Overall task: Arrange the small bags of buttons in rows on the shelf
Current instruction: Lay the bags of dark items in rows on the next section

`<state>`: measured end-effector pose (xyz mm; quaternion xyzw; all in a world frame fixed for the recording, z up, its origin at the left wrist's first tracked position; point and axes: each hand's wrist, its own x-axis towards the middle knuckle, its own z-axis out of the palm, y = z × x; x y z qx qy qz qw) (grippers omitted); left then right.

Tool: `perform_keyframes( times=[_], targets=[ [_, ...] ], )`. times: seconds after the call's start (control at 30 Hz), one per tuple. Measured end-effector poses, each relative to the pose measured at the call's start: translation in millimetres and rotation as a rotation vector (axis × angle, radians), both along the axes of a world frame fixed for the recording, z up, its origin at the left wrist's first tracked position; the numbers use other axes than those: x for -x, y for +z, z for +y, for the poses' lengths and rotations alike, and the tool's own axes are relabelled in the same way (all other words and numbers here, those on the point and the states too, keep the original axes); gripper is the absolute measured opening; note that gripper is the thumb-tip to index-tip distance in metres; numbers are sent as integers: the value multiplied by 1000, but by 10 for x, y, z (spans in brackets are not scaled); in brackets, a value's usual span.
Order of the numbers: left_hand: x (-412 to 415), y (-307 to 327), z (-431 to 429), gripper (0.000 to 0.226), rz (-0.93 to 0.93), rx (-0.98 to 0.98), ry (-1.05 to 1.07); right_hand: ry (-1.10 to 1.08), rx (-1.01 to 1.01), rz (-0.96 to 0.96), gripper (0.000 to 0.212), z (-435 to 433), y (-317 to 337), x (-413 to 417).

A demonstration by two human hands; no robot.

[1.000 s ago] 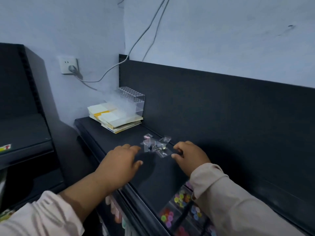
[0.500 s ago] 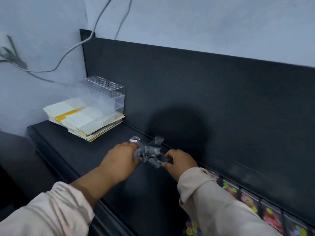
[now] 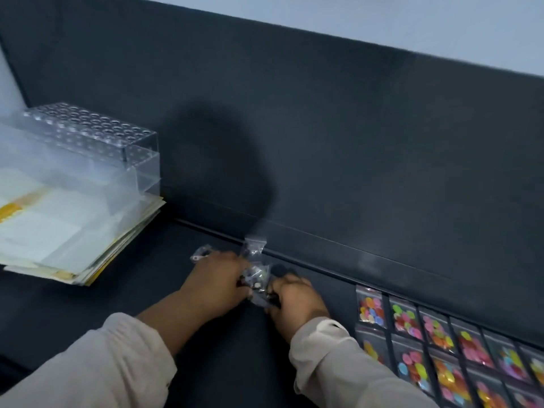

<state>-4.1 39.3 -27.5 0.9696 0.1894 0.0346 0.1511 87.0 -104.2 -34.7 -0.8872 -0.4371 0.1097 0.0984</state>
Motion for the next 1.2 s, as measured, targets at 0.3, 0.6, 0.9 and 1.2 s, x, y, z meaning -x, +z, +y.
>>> perform_keyframes(
  times=[0.3,0.6,0.9,1.2],
  targets=[
    [-107,-93,97,13,-198,29,40,-286,-139,98,21,-15,-9,6],
    [-10,152,-21,14,-388,1254,467,-408,5,172,21,147,5,-5],
    [66,285,-156,9,-293,1667,468,-743,-592,886,30,-42,212,47],
    [2,559,-984,7,-246,1383,377,-634,-899,1315,32,-1007,626,195]
  ],
)
